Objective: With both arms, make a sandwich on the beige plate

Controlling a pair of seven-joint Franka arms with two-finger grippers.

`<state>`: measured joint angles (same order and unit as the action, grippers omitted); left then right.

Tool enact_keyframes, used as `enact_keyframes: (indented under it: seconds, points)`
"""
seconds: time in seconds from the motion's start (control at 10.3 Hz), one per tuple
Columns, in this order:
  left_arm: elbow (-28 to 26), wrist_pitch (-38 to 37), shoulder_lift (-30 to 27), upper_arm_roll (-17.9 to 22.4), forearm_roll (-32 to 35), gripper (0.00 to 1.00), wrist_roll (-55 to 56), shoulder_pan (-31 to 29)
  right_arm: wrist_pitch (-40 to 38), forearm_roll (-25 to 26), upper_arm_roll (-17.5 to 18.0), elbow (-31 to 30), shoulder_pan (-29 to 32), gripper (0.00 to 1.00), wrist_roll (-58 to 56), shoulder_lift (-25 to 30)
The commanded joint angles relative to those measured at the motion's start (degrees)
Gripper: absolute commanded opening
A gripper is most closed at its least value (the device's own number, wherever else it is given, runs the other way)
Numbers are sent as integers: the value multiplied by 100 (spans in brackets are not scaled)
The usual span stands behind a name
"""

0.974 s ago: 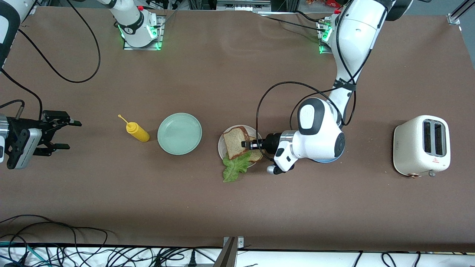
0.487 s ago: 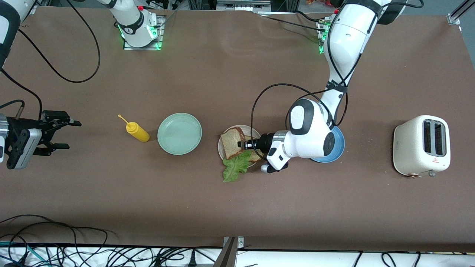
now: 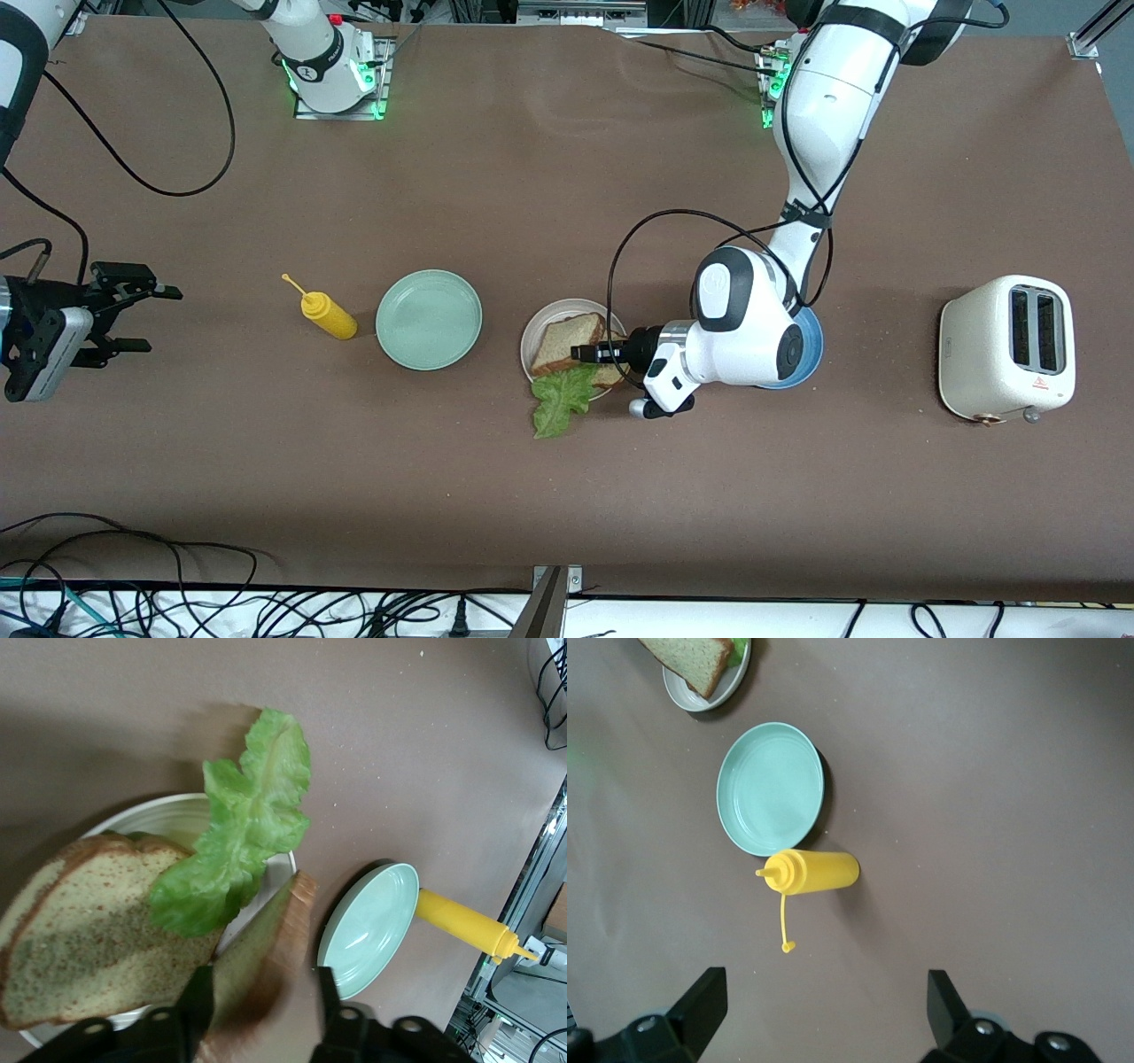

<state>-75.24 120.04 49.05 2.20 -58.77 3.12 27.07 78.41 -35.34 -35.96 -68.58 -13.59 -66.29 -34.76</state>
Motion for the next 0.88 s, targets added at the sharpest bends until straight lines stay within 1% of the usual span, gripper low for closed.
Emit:
enact_keyframes:
  seconds: [0.0,0.1,0.29,0.39,0.49,0.58,0.68,0.78]
  points:
    - [71,20,43,44,-125,89,-241,-78,-81,516,-139,108,-204,100,569,197]
    - [71,20,35,44,-125,91,-311,-140,-55,833,79,90,-214,100,1096,380]
    - [80,11,17,44,-117,93,-312,-245,86,1859,772,38,-179,100,2010,741]
    - [71,-7,8,52,-108,94,-303,-324,217,2334,1054,-258,-162,100,2528,995]
    - [80,-33,-9,61,-21,100,-303,-429,584,2678,1344,-740,-135,100,3003,1380]
    - [80,-94,-62,53,345,100,-277,-543,848,2986,1625,-1232,-4,100,3469,1732]
    - [97,-234,-106,53,688,100,-251,-631,1077,3242,1871,-1602,145,100,3761,1962]
    - [97,-305,-132,53,875,100,-242,-719,1253,3453,2109,-1972,277,100,4147,2190]
